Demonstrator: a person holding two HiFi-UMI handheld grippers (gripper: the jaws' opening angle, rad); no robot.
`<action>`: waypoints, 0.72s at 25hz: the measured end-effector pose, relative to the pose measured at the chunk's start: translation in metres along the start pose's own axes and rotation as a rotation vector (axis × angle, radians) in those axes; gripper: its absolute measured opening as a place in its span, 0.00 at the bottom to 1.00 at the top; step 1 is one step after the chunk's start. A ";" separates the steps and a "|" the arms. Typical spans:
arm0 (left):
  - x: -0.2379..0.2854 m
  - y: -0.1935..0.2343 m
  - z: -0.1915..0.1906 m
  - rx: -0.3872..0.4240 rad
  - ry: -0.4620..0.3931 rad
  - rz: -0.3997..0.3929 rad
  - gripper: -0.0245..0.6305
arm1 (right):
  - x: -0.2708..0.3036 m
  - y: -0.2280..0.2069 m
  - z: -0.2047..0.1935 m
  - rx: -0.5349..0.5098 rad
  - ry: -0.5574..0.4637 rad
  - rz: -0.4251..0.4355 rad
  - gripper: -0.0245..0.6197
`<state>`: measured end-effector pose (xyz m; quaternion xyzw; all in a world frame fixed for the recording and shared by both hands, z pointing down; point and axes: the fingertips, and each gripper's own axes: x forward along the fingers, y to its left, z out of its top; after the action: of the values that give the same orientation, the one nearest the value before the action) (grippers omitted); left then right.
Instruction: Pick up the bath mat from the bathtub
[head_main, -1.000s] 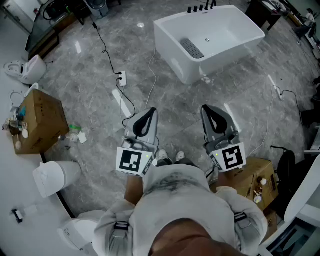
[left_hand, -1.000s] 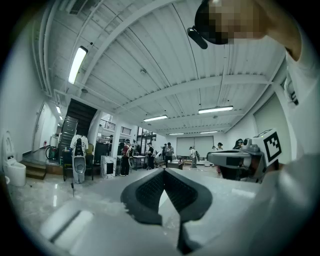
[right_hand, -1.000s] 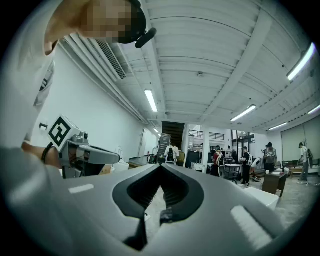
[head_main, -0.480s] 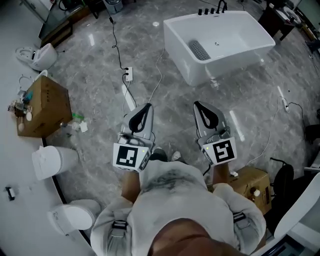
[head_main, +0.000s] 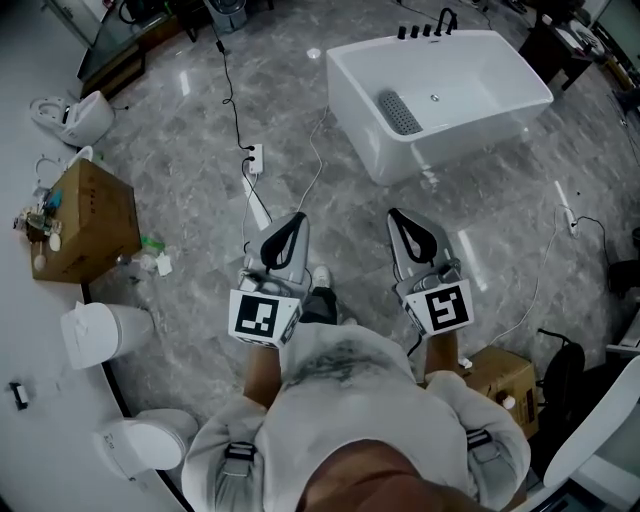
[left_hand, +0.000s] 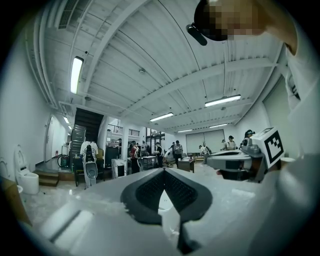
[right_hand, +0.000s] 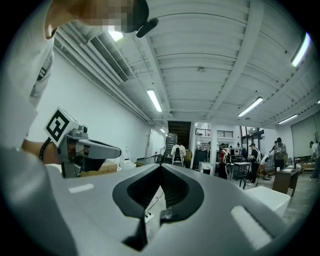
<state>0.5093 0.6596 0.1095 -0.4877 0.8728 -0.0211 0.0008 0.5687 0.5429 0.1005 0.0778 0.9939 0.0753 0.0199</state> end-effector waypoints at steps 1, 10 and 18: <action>0.008 0.004 -0.001 -0.004 -0.002 -0.003 0.04 | 0.006 -0.006 -0.003 -0.002 0.004 -0.006 0.04; 0.088 0.081 -0.012 -0.018 0.011 -0.062 0.04 | 0.099 -0.046 -0.021 -0.002 0.058 -0.062 0.04; 0.141 0.152 -0.019 -0.097 0.036 -0.086 0.04 | 0.186 -0.070 -0.034 0.006 0.111 -0.101 0.04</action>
<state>0.3054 0.6200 0.1256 -0.5237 0.8509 0.0123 -0.0396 0.3725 0.4987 0.1185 0.0234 0.9964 0.0755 -0.0316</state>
